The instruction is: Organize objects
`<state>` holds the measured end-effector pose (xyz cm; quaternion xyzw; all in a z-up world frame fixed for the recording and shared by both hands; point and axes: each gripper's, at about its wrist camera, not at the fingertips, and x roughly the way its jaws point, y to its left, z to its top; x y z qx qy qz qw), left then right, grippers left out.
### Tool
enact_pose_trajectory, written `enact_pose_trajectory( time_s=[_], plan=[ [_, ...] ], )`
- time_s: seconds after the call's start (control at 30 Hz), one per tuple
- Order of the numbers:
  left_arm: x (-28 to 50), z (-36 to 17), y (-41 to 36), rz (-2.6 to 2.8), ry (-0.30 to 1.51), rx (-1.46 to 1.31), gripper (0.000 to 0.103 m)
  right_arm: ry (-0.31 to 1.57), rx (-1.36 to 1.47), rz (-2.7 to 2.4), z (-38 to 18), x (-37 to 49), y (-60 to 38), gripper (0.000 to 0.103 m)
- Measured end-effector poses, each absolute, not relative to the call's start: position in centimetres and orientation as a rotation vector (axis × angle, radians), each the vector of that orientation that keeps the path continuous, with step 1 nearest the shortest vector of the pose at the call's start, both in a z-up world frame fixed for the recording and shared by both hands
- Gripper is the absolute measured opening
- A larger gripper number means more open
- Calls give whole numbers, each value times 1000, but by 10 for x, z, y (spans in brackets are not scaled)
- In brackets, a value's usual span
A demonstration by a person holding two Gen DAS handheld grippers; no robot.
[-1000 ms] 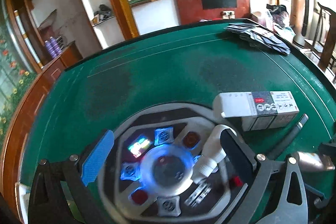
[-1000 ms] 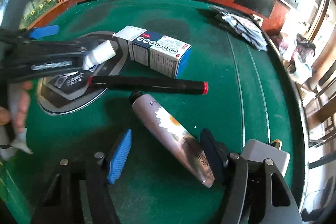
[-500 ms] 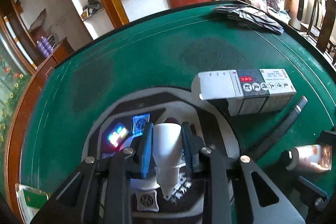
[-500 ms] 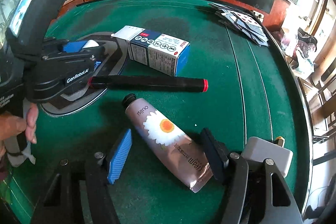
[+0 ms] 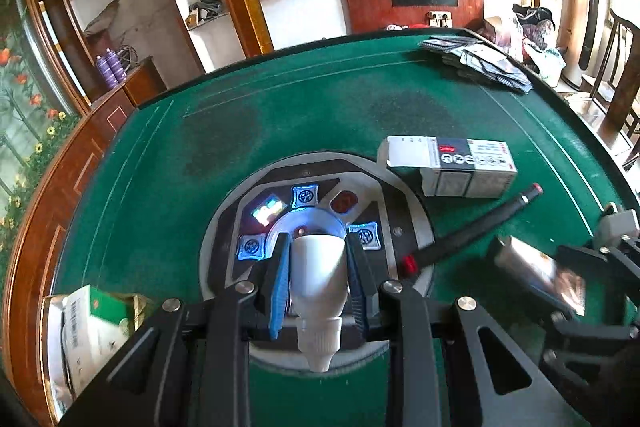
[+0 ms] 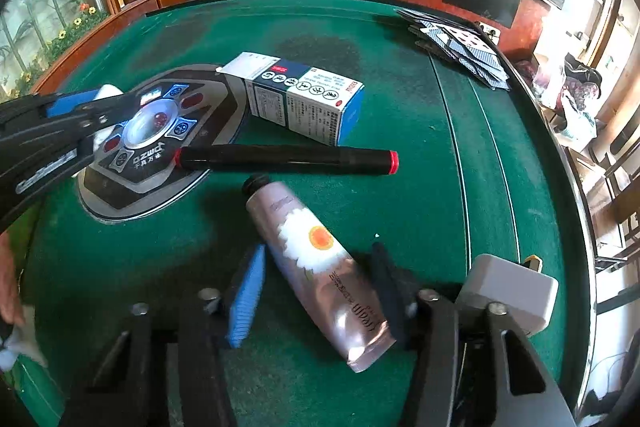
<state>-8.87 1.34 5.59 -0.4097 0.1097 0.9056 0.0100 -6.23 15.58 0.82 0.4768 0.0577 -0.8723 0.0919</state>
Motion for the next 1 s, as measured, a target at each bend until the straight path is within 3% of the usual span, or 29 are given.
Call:
enact_pose_trajectory(
  time_s=[0.33, 1.0],
  plan=[
    [-59, 78, 1, 2915, 362, -1209, 26, 78, 1420, -2615, 10, -63, 166, 30],
    [8, 133, -39, 3072, 356, -1034, 26, -131, 1276, -2604, 26, -12, 163, 22]
  ],
)
